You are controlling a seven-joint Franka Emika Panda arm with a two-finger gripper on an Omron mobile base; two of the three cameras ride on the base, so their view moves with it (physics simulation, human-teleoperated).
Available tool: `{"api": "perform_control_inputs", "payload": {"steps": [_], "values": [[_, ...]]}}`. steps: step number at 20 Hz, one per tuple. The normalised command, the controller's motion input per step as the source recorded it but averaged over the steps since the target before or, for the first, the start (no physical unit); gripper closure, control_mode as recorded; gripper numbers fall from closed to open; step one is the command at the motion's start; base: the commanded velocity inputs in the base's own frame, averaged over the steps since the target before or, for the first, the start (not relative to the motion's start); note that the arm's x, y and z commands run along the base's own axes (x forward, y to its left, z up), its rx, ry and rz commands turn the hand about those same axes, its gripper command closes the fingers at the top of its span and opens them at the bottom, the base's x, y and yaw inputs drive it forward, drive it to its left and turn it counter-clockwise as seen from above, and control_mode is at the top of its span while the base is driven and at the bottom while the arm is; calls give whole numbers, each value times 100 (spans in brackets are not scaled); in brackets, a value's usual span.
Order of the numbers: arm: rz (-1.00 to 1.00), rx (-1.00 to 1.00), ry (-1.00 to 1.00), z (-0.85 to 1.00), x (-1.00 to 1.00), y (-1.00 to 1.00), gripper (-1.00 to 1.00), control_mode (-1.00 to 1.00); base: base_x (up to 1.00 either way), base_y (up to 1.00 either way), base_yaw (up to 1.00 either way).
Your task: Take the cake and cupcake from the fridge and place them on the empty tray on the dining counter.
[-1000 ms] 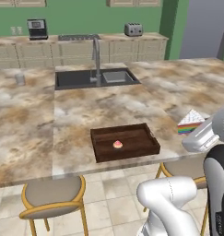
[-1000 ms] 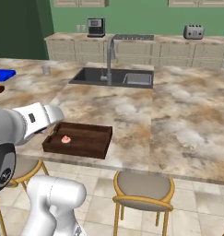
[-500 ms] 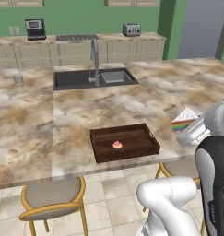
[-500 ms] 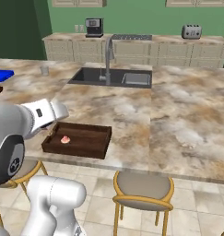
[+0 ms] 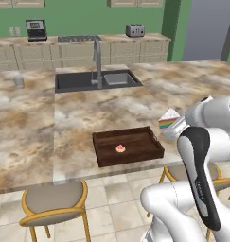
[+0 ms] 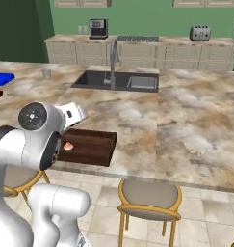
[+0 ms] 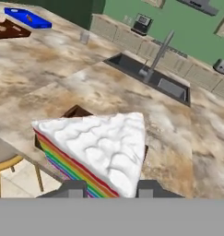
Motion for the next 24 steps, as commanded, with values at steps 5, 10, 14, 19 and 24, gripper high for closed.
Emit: {"api": "perform_control_inputs", "payload": {"steps": [5,10,14,19,24], "values": [[54,11,11,-23,90,0,100,-100,0,0,0],[53,0,17,-34,94,0,100,-100,0,0,0],[36,0,5,-47,75,1,100,-100,0,0,0],[3,-2,0,-56,54,0,100,-100,0,0,0],[0,-2,2,-55,49,0,100,-100,0,0,0]]}}
